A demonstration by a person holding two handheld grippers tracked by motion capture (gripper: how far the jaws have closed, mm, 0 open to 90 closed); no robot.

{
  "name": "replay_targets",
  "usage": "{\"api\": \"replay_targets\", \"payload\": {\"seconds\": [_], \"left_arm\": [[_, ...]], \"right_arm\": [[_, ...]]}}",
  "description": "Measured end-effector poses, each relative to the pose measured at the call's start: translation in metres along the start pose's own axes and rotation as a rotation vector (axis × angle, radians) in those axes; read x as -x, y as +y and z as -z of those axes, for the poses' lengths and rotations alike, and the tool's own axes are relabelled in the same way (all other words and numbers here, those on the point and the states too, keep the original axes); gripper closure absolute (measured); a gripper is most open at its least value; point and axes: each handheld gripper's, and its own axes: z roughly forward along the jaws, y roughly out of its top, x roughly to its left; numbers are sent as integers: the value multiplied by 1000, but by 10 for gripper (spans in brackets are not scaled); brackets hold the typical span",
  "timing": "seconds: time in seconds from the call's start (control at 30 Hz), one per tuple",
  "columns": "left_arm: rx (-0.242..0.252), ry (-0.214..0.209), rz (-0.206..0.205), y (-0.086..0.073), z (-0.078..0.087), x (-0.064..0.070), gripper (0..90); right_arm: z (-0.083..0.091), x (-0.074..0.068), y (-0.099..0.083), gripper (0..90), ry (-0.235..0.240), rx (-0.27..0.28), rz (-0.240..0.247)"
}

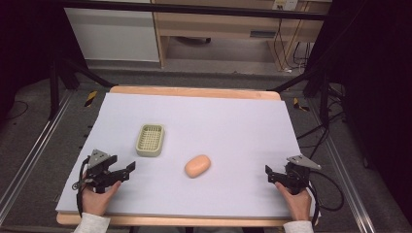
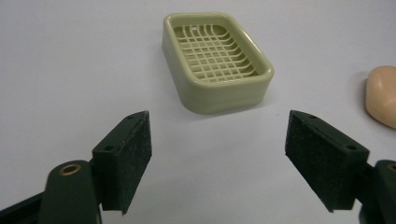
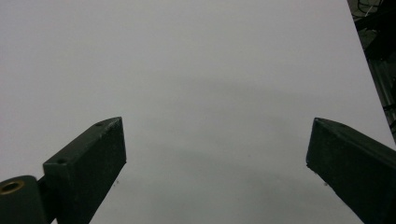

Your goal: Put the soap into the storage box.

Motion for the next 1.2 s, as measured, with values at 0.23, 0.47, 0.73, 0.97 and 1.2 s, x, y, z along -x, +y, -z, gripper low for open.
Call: {"api": "replay_targets", "payload": {"seconds": [0.23, 0.47, 0.73, 0.97, 1.2], "left_arm": [[5, -52, -41, 3, 3, 15, 268], [-2, -71, -63, 8, 6, 23, 267], [-20, -120, -90, 19, 2, 33, 264], [-40, -146, -128, 27, -3, 44, 244], [-56, -159, -157, 32, -6, 51, 239]], "right_arm": [[3, -1, -1, 55, -14, 5, 12], [6, -1, -1, 56, -19, 22, 6], [7, -3, -1, 57, -17, 22, 11], [7, -3, -1, 58, -22, 21, 5], [8, -5, -1, 58, -15, 18, 3]]}}
